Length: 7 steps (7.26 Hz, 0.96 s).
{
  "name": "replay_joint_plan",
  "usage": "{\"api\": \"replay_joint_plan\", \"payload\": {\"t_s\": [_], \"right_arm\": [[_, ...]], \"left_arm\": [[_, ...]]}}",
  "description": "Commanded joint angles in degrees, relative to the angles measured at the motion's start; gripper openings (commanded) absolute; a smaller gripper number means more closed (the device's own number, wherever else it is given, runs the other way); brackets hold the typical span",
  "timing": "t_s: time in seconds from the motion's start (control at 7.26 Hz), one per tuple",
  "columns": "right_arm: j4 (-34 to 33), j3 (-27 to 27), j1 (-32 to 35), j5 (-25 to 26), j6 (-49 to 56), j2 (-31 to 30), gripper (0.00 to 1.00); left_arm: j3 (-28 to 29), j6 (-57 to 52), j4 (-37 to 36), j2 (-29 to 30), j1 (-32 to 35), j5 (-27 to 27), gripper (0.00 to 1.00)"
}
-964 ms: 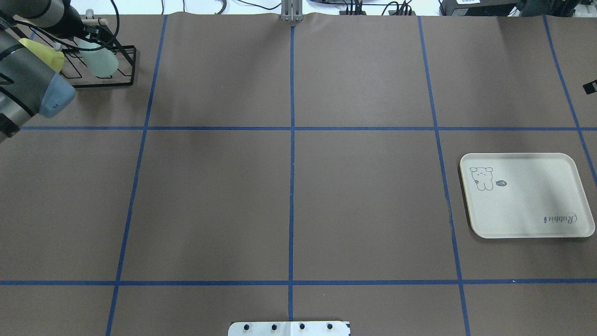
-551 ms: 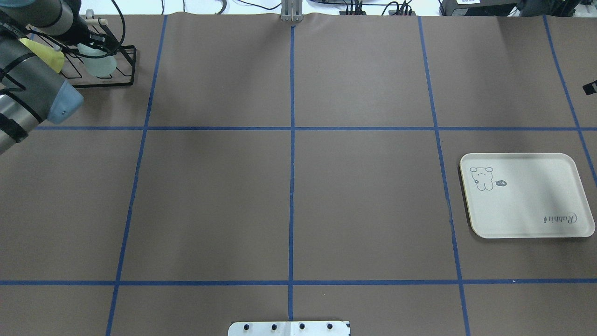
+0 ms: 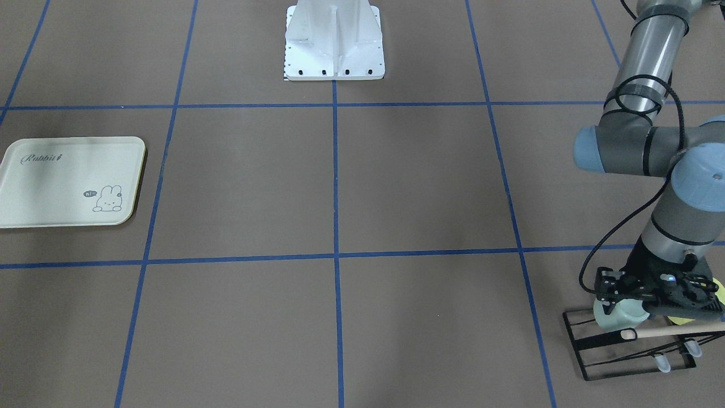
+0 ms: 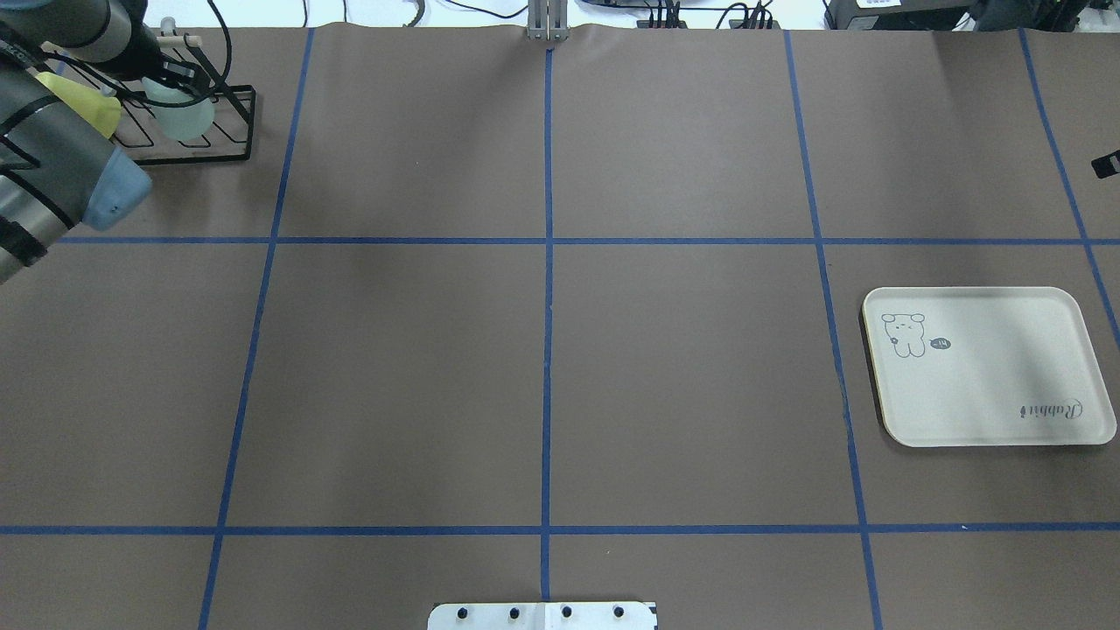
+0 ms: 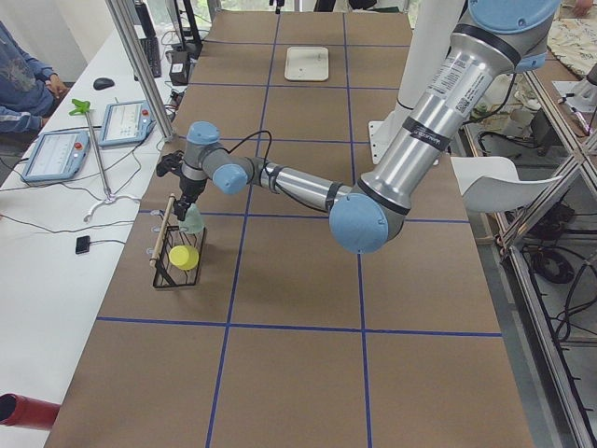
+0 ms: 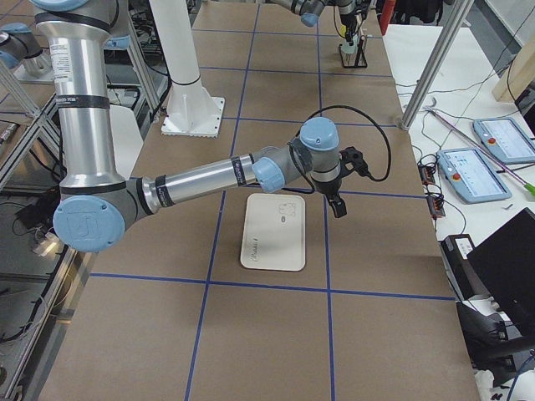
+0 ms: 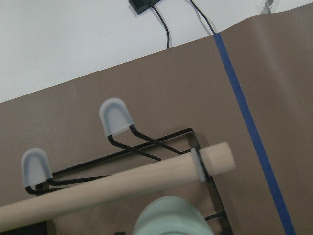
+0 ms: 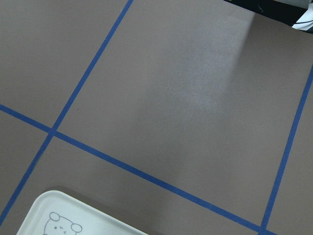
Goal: Left arm grabs green cup and hands to right arm on tray
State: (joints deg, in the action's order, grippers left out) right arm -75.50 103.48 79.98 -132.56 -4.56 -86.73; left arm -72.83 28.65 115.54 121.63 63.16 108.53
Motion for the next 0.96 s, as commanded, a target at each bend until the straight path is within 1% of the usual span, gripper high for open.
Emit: {"api": "replay_joint_plan", "payload": {"t_s": [0.0, 0.14, 0.28, 0.41, 0.55, 0.69, 0.83], "right_arm": [[-0.1, 0.1, 0.0, -0.1, 0.0, -0.1, 1.0], [0.0, 0.2, 0.0, -0.1, 0.0, 0.0, 1.0], [0.0, 0.2, 0.0, -0.1, 0.0, -0.1, 1.0], [0.0, 0.2, 0.0, -0.1, 0.0, 0.0, 1.0], [0.0, 0.4, 0.0, -0.1, -0.1, 0.0, 1.0], [0.0, 0.8, 0.0, -0.2, -0.1, 0.0, 1.0], [0.0, 2.2, -0.1, -0.6, -3.4, 0.2, 1.0]], "left_arm": [[-3.9, -0.1, -0.3, -0.6, 1.5, 0.5, 0.04], [-7.5, -0.1, -0.7, -2.8, 2.0, 0.7, 0.03], [-12.6, -0.3, -4.2, -4.3, 2.5, 1.0, 0.01], [-19.5, -1.3, -12.0, -5.1, 3.2, 2.2, 0.0], [-25.3, -1.7, -17.5, -5.5, 3.7, 2.3, 0.0], [-29.2, -1.8, -19.8, -6.0, 3.8, 2.4, 0.0], [-30.0, -1.1, -19.8, -6.1, 3.8, 2.3, 0.0]]}}
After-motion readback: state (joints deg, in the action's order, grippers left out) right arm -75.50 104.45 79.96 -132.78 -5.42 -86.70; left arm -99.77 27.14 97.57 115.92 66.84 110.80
